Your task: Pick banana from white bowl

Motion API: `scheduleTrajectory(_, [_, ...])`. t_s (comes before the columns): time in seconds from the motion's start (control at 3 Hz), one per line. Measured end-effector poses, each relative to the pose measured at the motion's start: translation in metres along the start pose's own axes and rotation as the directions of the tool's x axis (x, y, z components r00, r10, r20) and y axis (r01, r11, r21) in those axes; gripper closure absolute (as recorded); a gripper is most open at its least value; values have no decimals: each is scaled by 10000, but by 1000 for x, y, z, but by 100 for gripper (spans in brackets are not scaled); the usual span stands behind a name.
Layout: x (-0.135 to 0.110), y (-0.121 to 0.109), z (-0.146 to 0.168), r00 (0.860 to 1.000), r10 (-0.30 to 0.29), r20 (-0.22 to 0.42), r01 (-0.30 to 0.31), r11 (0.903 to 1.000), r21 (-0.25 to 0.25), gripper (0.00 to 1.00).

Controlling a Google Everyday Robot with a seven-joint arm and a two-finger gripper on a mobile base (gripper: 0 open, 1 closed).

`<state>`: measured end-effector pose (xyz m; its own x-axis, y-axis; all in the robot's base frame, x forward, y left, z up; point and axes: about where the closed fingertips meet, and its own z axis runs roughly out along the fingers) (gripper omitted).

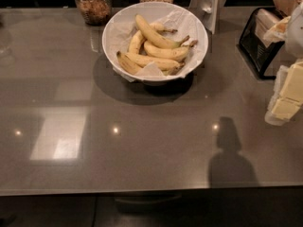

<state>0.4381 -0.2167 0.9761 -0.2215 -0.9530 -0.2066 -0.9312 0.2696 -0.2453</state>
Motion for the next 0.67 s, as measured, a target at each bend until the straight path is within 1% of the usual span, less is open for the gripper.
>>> scheduleTrajectory(0.33, [0, 0, 0, 10000, -2, 4, 2, 10000, 2, 0])
scheduleTrajectory(0.67, [-13, -6, 0, 9986, -223, 480, 212, 9995, 238, 0])
